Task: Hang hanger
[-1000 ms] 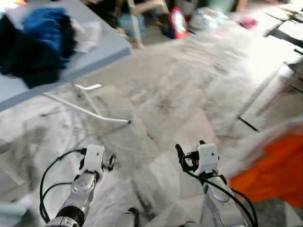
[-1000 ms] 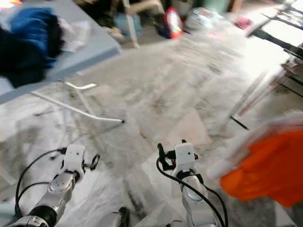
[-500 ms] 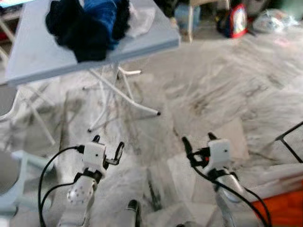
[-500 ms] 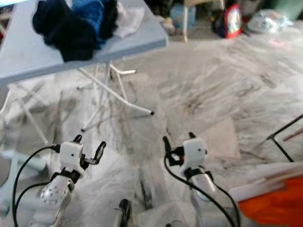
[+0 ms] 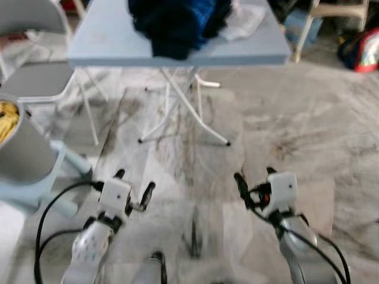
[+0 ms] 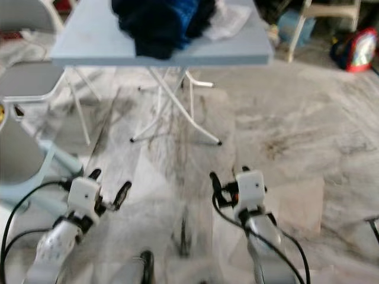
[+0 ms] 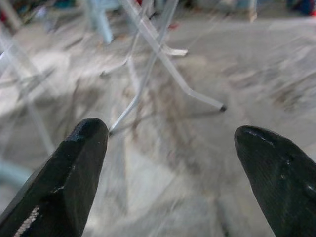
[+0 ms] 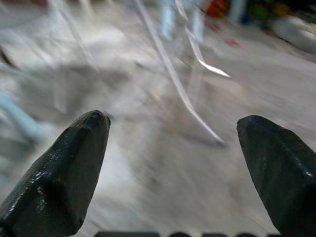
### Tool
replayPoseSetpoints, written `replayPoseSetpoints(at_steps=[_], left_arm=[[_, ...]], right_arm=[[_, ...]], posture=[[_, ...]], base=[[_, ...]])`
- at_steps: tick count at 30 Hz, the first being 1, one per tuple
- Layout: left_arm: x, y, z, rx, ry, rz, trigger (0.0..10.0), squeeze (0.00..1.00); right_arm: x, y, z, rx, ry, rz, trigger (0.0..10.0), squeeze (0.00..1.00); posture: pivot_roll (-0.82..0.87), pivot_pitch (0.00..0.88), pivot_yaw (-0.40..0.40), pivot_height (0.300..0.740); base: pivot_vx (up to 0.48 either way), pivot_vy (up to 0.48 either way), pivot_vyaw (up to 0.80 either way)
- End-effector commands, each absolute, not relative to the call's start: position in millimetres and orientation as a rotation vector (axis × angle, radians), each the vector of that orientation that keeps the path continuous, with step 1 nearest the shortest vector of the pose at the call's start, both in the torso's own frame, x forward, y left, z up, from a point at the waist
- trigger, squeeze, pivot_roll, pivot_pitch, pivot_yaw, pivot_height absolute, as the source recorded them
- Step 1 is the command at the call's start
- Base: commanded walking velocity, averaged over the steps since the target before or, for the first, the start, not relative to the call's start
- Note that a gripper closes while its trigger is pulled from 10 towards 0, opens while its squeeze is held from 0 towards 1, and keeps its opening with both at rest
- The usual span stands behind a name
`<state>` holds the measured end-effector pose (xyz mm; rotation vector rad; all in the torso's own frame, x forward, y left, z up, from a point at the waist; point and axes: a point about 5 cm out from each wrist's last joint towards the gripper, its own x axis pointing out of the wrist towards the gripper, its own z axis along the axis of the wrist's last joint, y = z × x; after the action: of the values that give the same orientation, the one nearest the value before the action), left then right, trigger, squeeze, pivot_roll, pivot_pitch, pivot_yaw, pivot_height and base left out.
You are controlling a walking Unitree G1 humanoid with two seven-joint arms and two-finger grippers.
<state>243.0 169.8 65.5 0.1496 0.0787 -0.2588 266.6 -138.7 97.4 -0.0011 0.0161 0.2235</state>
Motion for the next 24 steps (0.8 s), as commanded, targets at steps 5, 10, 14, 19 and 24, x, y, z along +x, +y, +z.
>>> replayPoseSetpoints(at_steps=[5,10,14,19,24], left_arm=[[246,174,65,0.114,0.098,-0.202,10.0,0.0],[252,178,70,0.13,0.109,-0.214,10.0,0.0],[256,178,73,0.128,0.108,-0.218,10.0,0.0],[261,174,73,0.125,0.119,-0.236,10.0,0.0],[263,173,74,0.125,0.12,-0.248,10.0,0.0]], right_arm=[[264,-145,96,0.057,0.015,0.148,10.0,0.0],[268,-140,97,0.067,0.023,0.131,10.0,0.0],[269,-142,99,0.072,0.017,0.113,10.0,0.0],[267,-148,97,0.074,0.013,0.076,10.0,0.0],[265,-146,97,0.078,0.013,0.07,10.0,0.0]], posture=[[0.12,0.258,-0.007,0.74],[0.12,0.251,0.008,0.74],[0.11,0.247,0.019,0.74],[0.09,0.248,0.04,0.74],[0.09,0.253,0.051,0.74]], base=[[0.0,0.215,0.0],[0.0,0.387,-0.16],[0.0,0.352,-0.8],[0.0,0.397,-0.8],[0.0,0.48,-0.69]])
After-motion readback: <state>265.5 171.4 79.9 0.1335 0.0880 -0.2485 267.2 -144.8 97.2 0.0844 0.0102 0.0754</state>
